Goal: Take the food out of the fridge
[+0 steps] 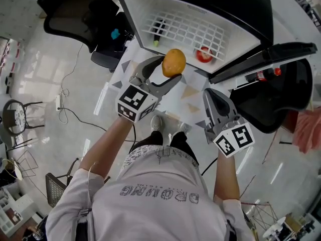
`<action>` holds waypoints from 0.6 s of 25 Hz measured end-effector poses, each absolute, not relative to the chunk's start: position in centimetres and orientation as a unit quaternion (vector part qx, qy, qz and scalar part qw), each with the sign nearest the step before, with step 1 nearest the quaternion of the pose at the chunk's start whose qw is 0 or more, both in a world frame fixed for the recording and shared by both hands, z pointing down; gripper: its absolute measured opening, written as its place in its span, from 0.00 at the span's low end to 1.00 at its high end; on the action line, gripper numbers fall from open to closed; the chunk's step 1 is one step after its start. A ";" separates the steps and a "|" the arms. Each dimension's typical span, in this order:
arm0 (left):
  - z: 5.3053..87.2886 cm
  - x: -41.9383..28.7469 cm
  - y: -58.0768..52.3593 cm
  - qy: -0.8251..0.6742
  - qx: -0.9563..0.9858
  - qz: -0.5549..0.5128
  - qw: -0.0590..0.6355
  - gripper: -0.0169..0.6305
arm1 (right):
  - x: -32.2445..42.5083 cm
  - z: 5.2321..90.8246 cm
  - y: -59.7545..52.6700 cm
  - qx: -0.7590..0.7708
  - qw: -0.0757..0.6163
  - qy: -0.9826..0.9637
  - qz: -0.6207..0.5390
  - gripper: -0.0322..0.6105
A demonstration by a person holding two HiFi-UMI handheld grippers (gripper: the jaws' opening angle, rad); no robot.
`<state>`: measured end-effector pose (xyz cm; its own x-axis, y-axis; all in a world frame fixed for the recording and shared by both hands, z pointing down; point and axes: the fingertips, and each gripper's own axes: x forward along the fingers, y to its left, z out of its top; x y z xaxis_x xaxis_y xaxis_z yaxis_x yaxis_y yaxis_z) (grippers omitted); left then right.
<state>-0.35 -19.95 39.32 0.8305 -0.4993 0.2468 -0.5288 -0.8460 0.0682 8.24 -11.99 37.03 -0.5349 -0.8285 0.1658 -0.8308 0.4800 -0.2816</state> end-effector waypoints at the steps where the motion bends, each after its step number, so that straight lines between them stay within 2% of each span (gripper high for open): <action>1: 39.2 -0.5 -19.7 -0.268 0.955 0.109 0.066 0.50 | 8.1 36.9 -12.0 0.482 0.004 -0.860 0.164 0.05; 15: 39.0 -2.7 -17.6 -0.241 0.964 0.096 0.059 0.50 | 6.5 36.2 -12.2 0.484 0.010 -0.862 0.153 0.05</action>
